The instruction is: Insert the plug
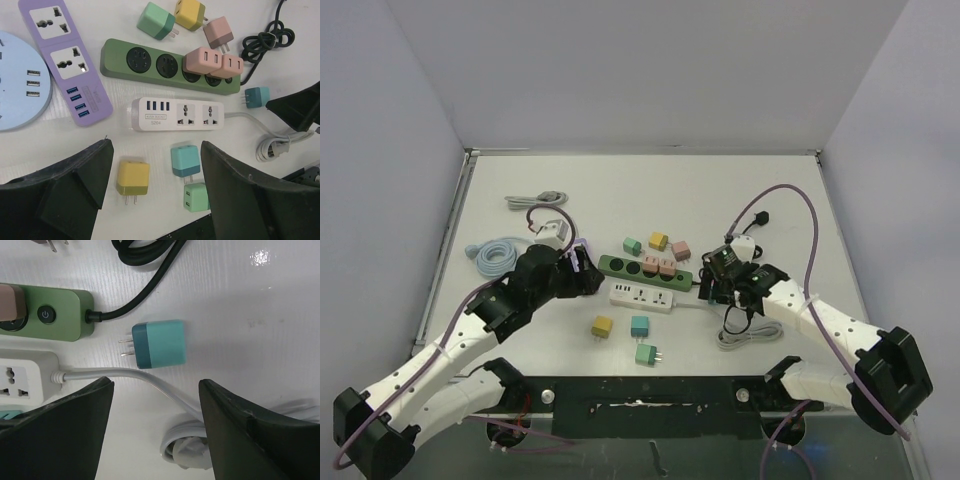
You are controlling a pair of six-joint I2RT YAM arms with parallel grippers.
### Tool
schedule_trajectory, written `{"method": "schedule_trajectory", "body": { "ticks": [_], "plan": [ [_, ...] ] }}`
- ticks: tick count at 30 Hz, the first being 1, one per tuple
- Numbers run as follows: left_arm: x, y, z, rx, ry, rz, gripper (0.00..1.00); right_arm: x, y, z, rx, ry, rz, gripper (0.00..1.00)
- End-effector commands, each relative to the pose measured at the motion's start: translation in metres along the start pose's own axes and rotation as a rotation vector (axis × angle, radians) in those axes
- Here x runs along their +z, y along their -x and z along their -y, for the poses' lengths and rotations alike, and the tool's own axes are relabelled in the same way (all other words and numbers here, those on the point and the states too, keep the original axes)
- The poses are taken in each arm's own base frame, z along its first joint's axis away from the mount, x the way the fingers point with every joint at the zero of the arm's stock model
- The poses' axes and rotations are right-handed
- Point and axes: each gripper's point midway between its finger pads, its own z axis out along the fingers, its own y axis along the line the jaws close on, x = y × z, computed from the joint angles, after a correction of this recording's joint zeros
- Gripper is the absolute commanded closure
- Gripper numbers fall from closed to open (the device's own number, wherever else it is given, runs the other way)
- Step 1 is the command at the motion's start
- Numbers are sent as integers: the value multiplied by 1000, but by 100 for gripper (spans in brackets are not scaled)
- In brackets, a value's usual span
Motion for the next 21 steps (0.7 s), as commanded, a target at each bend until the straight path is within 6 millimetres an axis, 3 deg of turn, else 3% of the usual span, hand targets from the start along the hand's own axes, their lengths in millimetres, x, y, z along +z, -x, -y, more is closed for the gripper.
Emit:
{"method": "schedule_trajectory", "body": {
  "ticks": [1, 8, 17, 21],
  "plan": [
    [3, 14, 23, -31, -97, 44, 30, 13, 12, -8, 31, -8, 35, 31],
    [6, 15, 25, -35, -99, 40, 30, 37, 15, -3, 16, -32, 18, 38],
    [9, 18, 27, -33, -97, 41, 30, 53, 0, -1, 20, 2, -56, 48],
    [10, 18, 29, -36, -104, 39, 30, 50, -1, -1, 29, 16, -57, 62]
  ]
}}
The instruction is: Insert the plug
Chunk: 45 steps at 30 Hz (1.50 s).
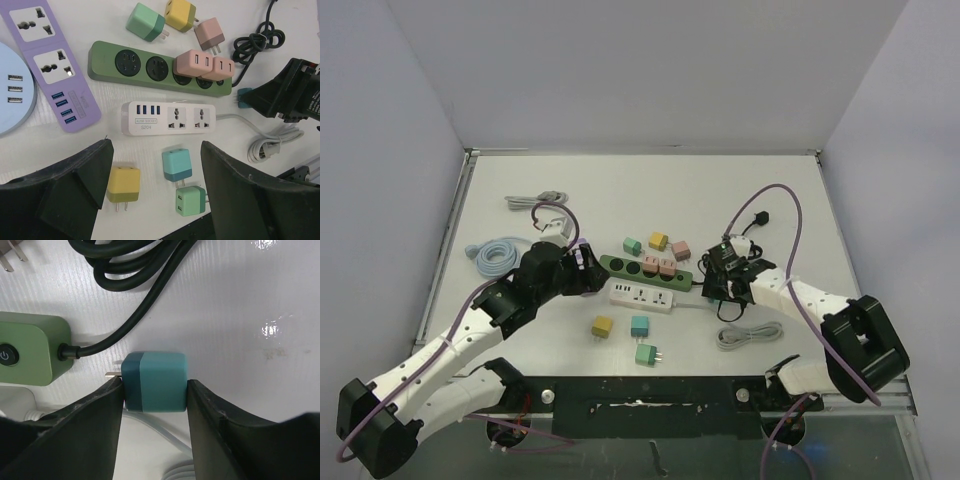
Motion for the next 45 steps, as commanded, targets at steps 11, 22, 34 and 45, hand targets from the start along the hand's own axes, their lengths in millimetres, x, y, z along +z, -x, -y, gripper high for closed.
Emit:
{"method": "schedule_trajectory", "body": {
  "ticks": [11, 22, 34, 45],
  "plan": [
    [-3, 33, 61, -141, -272, 101, 30, -80, 50, -75, -88, 377, 262, 61],
    [-24, 58, 99, -259, -437, 135, 30, -173, 41, -182, -560, 876, 553, 59],
    [-19, 34, 109, -120, -474, -103, 30, -192, 34, -203, -1170, 959, 642, 59],
    [-19, 3, 126, -89, -603, -330, 39, -197, 11, -204, -1401, 1065, 572, 58]
  ]
}}
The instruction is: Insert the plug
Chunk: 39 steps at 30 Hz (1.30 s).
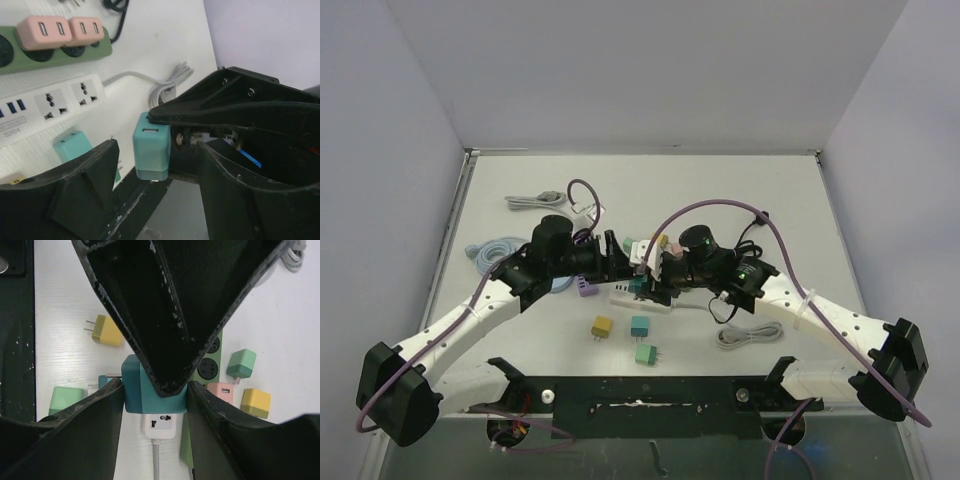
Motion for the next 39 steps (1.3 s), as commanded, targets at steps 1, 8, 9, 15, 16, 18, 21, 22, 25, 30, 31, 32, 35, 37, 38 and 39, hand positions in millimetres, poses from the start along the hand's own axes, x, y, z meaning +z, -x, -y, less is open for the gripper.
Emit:
{"method": "schedule_trajectory", "body": {
  "ticks": [1, 8, 9, 15, 16, 18, 21, 22, 25, 30, 31, 32, 35, 37, 38, 39],
  "plan": [
    [-5, -3, 38, 44, -177, -83, 43, 0, 19, -5, -100, 90, 29, 58],
    [0, -22, 34, 11, -210, -203, 66, 3, 26, -6, -119, 118, 40, 58],
    [1, -25, 32, 4, -208, -218, 69, 3, 28, -6, -121, 119, 46, 58],
    [1, -23, 38, -15, -256, -229, 91, 3, 25, -5, -82, 98, 43, 47],
    [0, -20, 40, -14, -268, -216, 93, 3, 23, -3, -54, 78, 37, 41],
    [-4, -11, 40, -7, -272, -176, 94, -1, 21, 5, 34, -6, 34, 29],
    [-9, 5, 31, 0, -240, -90, 94, -10, 18, 19, 217, -164, 71, 20],
    [-10, 12, 26, -4, -222, -52, 94, -13, 17, 23, 289, -212, 93, 18],
    [-11, 27, 12, -28, -172, 36, 94, -18, 14, 28, 497, -311, 166, 16],
    [-9, 39, 7, -71, -157, 110, 93, -13, 28, 30, 659, -349, 308, 15],
    [-9, 43, 5, -75, -140, 135, 94, -9, 33, 31, 674, -345, 329, 15],
    [-9, 47, 4, -78, -128, 156, 93, -6, 39, 31, 689, -338, 351, 15],
    [-11, 56, 2, -83, -105, 203, 93, 1, 49, 41, 734, -376, 373, 15],
    [-11, 58, 1, -88, -103, 211, 93, 3, 53, 52, 762, -423, 386, 15],
    [-11, 58, 1, -90, -103, 209, 93, 5, 53, 56, 772, -442, 389, 15],
    [-11, 58, 1, -96, -103, 208, 93, 7, 54, 59, 776, -453, 391, 16]
  ]
}}
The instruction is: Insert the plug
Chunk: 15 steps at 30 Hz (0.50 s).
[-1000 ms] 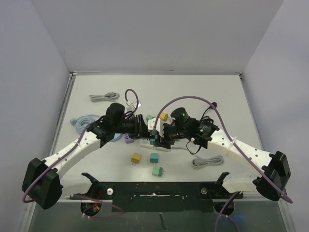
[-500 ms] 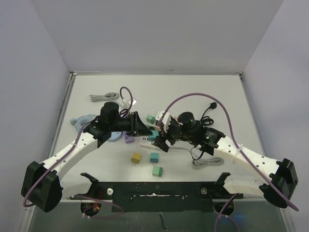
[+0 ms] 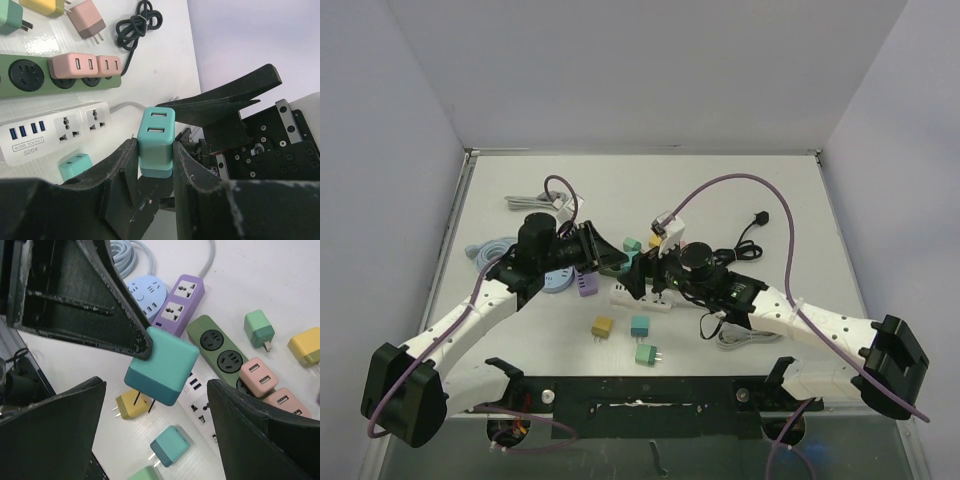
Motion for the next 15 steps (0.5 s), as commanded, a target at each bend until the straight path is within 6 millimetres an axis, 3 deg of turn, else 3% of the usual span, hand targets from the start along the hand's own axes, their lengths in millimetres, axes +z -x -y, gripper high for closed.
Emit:
{"method": "schedule_trajectory", "body": {
  "ticks": [1, 5, 9, 12, 14, 15],
  "plan": [
    [-5, 24, 22, 32, -60, 100, 93, 14, 63, -5, 100, -51, 200, 17],
    [-6, 21, 22, 23, -67, 83, 92, 29, 58, 2, 100, -95, 185, 31],
    [-7, 20, 22, 18, -72, 73, 89, 36, 55, 6, 60, -112, 175, 55],
    [-10, 20, 20, 27, -60, 63, 73, 37, 51, 4, -40, -84, 155, 65],
    [-12, 19, 16, 62, -44, 42, 53, 35, 48, -2, -153, -26, 151, 67],
    [-12, 19, 15, 86, -42, 29, 49, 34, 45, -6, -213, 11, 150, 67]
  ]
}}
